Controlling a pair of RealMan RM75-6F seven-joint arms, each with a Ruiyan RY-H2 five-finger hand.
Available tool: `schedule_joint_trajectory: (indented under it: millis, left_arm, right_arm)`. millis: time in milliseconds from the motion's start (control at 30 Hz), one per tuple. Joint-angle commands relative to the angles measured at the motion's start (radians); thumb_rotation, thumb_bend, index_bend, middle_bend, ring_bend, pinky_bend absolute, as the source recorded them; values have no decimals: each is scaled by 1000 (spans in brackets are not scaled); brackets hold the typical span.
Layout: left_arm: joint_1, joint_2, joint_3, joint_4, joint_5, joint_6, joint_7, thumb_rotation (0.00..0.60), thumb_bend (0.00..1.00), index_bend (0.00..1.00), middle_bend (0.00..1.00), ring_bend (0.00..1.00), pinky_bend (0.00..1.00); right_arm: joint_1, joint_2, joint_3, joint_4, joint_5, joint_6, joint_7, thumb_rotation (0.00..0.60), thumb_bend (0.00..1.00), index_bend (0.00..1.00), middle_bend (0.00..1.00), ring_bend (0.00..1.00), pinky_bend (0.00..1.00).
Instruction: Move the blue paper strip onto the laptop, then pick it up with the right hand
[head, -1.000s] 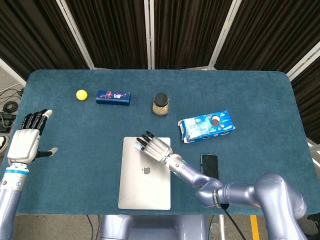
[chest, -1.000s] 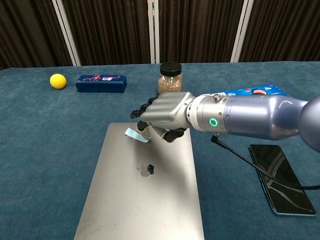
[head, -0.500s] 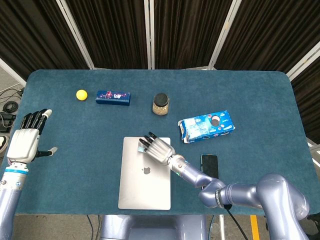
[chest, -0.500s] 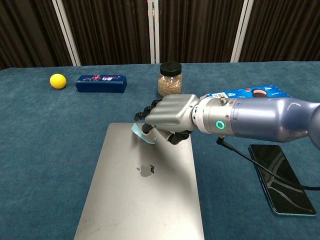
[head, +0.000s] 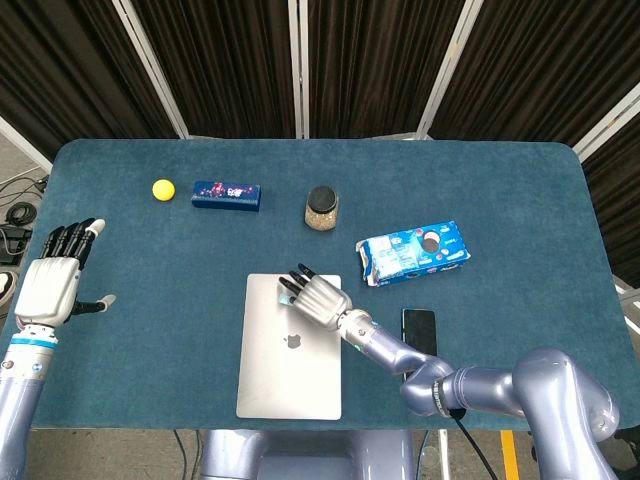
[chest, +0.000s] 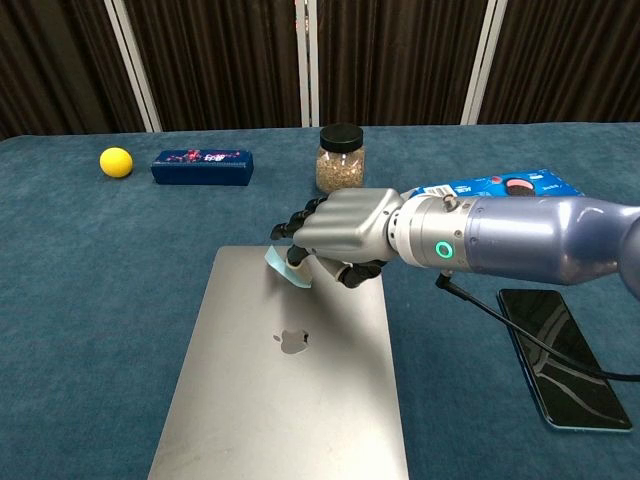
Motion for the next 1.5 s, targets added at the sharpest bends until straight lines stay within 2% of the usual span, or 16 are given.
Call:
schedule_joint_trajectory:
  millis: [33,333,800,1133,1300,1500]
  left_arm:
    - [0,1,0,0,0,0,-1,600,0,0,0,0,0]
    - [-1,3,-2,-1,-1,-4,-7,600,0,0,0,0,0]
    - [-3,6,-3,1,-7,-12,-13,600,0,0,0,0,0]
    - [-5,5,-4,2,-9,-14,-11,600,0,0,0,0,0]
    - [-4,7,-4,3,-11,-15,-15,600,0,0,0,0,0]
    - [1,13,-1,-5,1,-6,-22,600,0,0,0,0,0]
  right_arm:
    - [2,-1,-1,3,4,-1,-7,600,1000,388,0,0,0]
    - [10,-4,-1,-18,12,-6,-26,600,1000,392,0,0,0]
    - [16,-13,0,22,50,-8,-46,600,1000,392,0,0,0]
    - [17,12,15,-23,24,20,-35,600,1000,394,0,0,0]
    - [3,79,47,-106,-5,81,-18,600,1000,394,0,0,0]
    - [-64,254,68,-280,-48,199,4,600,1000,393,0,0,0]
